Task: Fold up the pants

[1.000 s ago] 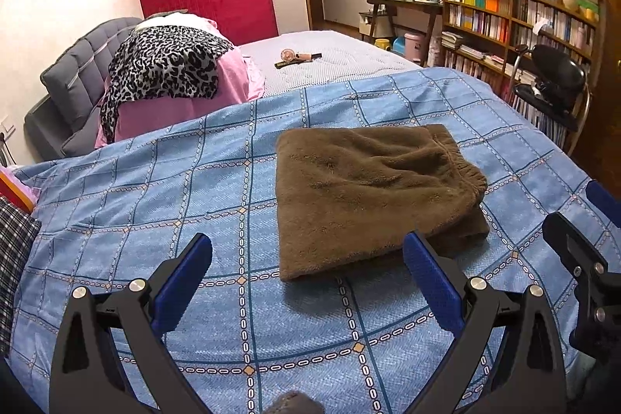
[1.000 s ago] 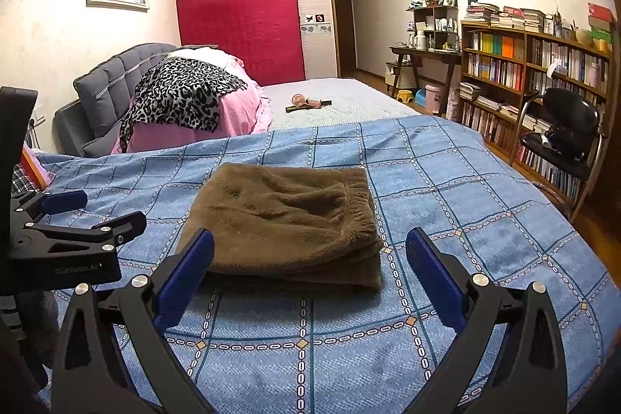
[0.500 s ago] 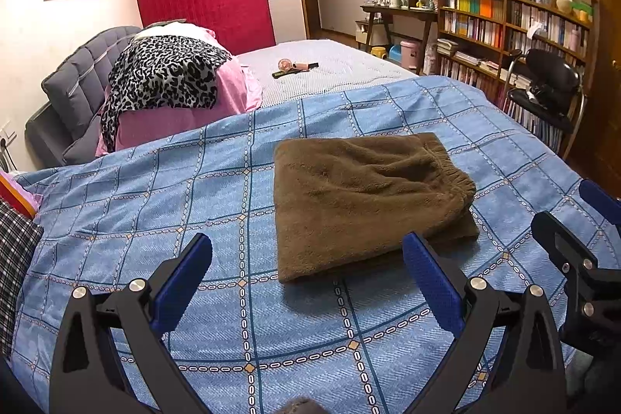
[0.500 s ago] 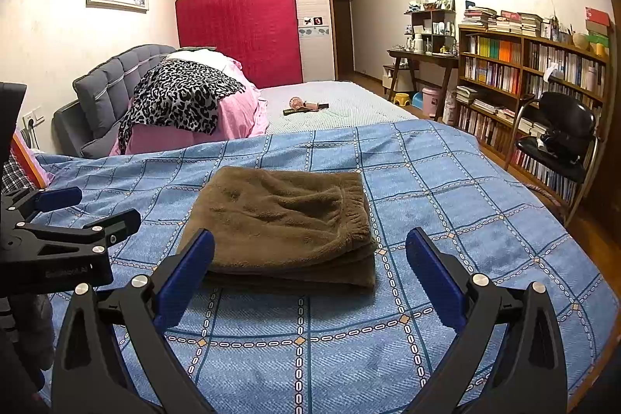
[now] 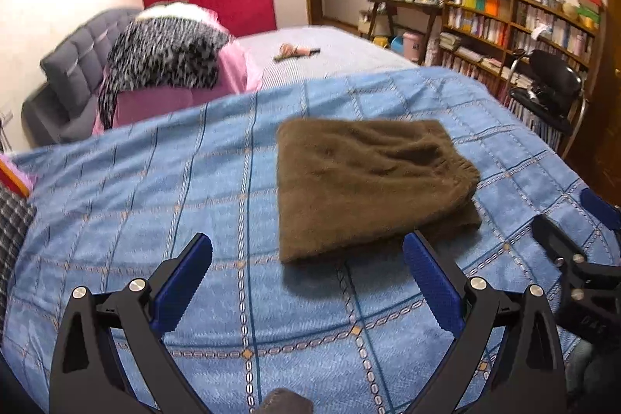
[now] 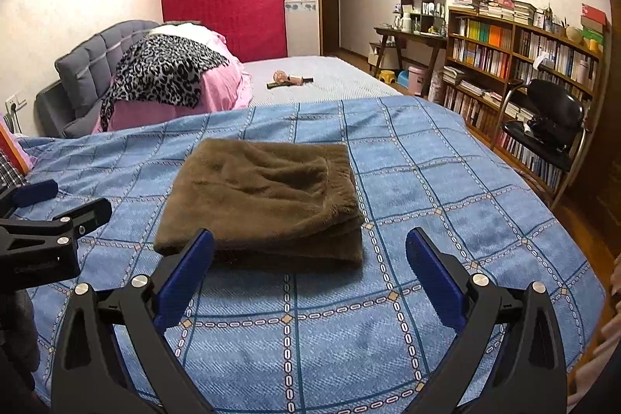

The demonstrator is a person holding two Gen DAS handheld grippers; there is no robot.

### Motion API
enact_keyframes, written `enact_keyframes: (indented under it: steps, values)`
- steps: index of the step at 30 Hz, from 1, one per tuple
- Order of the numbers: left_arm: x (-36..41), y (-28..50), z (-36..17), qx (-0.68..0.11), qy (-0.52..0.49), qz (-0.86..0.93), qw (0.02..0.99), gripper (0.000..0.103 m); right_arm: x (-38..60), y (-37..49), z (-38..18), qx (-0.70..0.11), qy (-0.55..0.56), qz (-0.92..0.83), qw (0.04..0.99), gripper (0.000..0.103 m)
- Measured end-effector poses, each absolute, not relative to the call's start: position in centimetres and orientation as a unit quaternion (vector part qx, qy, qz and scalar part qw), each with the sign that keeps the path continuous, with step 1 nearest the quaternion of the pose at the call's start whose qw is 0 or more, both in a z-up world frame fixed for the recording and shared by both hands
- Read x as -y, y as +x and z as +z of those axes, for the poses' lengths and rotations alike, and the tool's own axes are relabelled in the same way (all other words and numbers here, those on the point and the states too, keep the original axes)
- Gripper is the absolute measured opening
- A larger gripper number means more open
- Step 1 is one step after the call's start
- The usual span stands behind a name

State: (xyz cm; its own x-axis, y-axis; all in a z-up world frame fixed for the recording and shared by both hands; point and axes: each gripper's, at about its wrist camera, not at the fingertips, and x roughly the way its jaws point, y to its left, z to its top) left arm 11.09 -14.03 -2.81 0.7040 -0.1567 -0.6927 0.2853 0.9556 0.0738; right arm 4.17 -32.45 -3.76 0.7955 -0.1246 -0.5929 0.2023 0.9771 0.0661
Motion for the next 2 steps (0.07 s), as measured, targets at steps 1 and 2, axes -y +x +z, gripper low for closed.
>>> enact_keyframes:
  steps: [1,2]
  values:
    - [13.7,11.32,-3.2,-0.371,0.086,-0.116,0.917,0.098,32.43,4.25,-4.02,-0.312,0.062,-0.087,0.944,0.1]
    - [13.31,11.57,-3.71,-0.377,0.085,-0.111,0.916,0.098,32.41,4.35,-4.36,-0.316,0.061,-0.087,0.943,0.1]
